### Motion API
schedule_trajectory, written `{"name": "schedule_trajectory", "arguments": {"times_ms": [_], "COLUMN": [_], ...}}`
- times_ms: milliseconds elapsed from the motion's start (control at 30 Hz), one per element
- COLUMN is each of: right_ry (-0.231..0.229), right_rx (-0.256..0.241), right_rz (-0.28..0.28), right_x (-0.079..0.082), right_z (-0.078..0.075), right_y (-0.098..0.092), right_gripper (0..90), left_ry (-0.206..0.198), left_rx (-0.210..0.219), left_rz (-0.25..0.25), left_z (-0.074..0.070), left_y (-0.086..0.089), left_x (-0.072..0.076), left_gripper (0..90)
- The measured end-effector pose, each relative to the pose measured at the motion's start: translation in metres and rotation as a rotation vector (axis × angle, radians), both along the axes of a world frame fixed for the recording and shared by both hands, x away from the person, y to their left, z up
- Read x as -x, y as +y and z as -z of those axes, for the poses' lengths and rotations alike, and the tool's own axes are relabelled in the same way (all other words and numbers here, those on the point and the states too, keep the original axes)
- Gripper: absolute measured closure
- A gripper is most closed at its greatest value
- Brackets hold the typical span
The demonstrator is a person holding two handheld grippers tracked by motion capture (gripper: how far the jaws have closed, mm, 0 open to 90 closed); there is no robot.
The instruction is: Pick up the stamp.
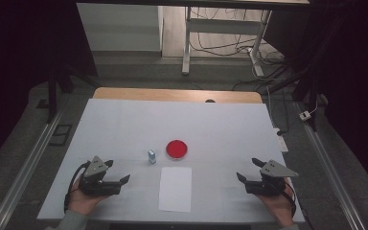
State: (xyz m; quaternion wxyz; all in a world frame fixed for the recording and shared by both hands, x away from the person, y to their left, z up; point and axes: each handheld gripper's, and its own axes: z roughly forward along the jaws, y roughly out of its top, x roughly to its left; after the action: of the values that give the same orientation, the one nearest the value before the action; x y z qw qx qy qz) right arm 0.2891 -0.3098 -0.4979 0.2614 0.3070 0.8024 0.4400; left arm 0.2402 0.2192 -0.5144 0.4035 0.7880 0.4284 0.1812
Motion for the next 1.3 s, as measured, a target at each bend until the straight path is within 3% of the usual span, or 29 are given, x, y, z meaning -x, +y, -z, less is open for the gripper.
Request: {"name": "schedule_trajectory", "arguments": {"times_ms": [533, 1300], "right_ry": [0.007, 0.023], "right_rx": [0.032, 0.032], "right_rz": [-0.014, -0.006], "right_x": [0.0006, -0.0005], "right_z": [0.0041, 0.0064], "right_y": [0.0027, 0.0046], "right_gripper": [22.8, 23.1], "left_ry": [0.012, -0.003], "left_rx": [-0.017, -0.023], "left_rz": [0.016, 0.033], "left_z": [0.0017, -0.0045], "left_y": [-0.0007, -0.0064], "left_x": [-0.0004, -0.0029], "left_gripper": [17.2, 17.4]}}
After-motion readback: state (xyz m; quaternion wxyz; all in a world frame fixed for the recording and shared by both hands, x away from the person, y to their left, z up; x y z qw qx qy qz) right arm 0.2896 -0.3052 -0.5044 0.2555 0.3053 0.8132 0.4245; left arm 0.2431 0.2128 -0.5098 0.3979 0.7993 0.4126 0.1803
